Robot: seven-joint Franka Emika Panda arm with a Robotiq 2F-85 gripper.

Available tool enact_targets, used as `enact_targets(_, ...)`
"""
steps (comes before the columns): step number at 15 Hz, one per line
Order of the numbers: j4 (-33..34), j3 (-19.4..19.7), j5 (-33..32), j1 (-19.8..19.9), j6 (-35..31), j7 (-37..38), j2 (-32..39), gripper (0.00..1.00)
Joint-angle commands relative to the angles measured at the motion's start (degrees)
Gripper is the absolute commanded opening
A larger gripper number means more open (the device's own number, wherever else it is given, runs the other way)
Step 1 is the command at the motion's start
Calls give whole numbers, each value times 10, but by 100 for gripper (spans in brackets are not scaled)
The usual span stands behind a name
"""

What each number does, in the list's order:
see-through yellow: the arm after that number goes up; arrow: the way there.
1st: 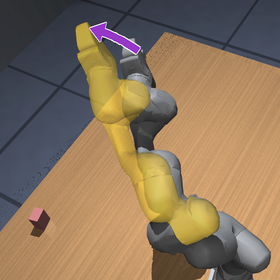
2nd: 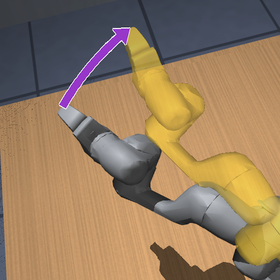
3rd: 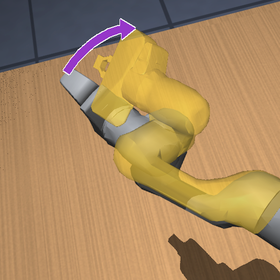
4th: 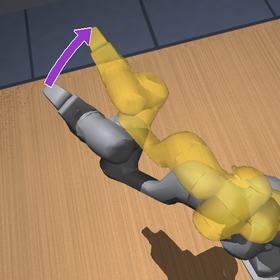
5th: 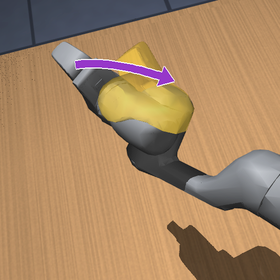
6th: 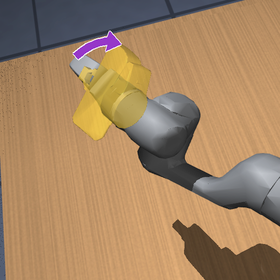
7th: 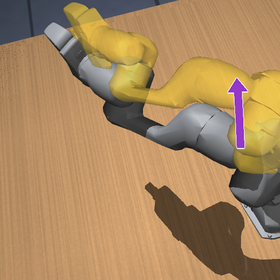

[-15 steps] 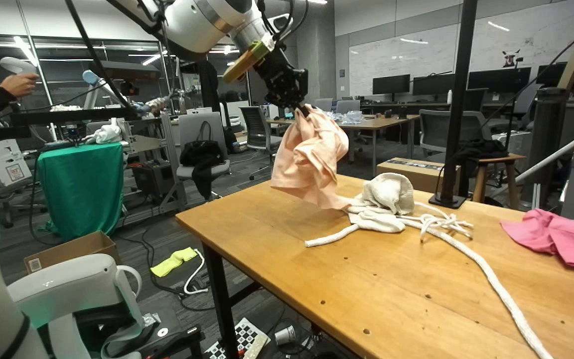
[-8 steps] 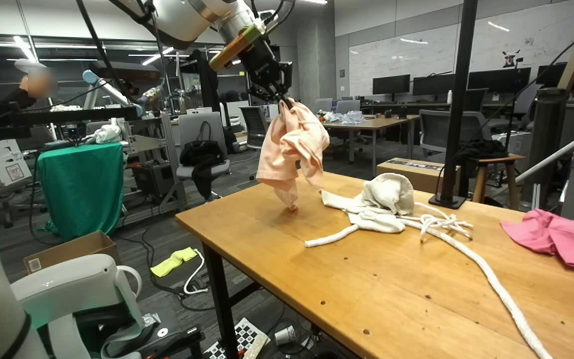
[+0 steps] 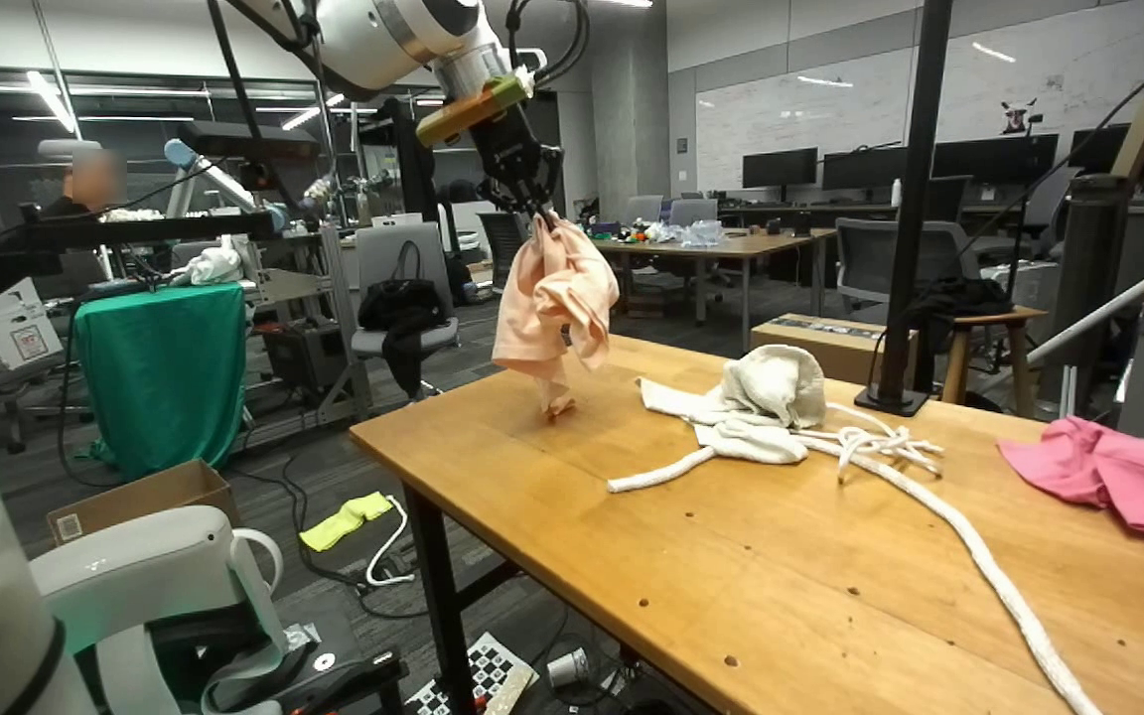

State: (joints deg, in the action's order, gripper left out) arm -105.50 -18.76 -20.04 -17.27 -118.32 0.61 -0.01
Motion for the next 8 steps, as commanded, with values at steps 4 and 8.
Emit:
enact_targets(4, 2, 2, 28, -11, -152, 97, 33, 6)
enact_targets(8, -6, 12, -16, -20, -264, 214, 61, 6)
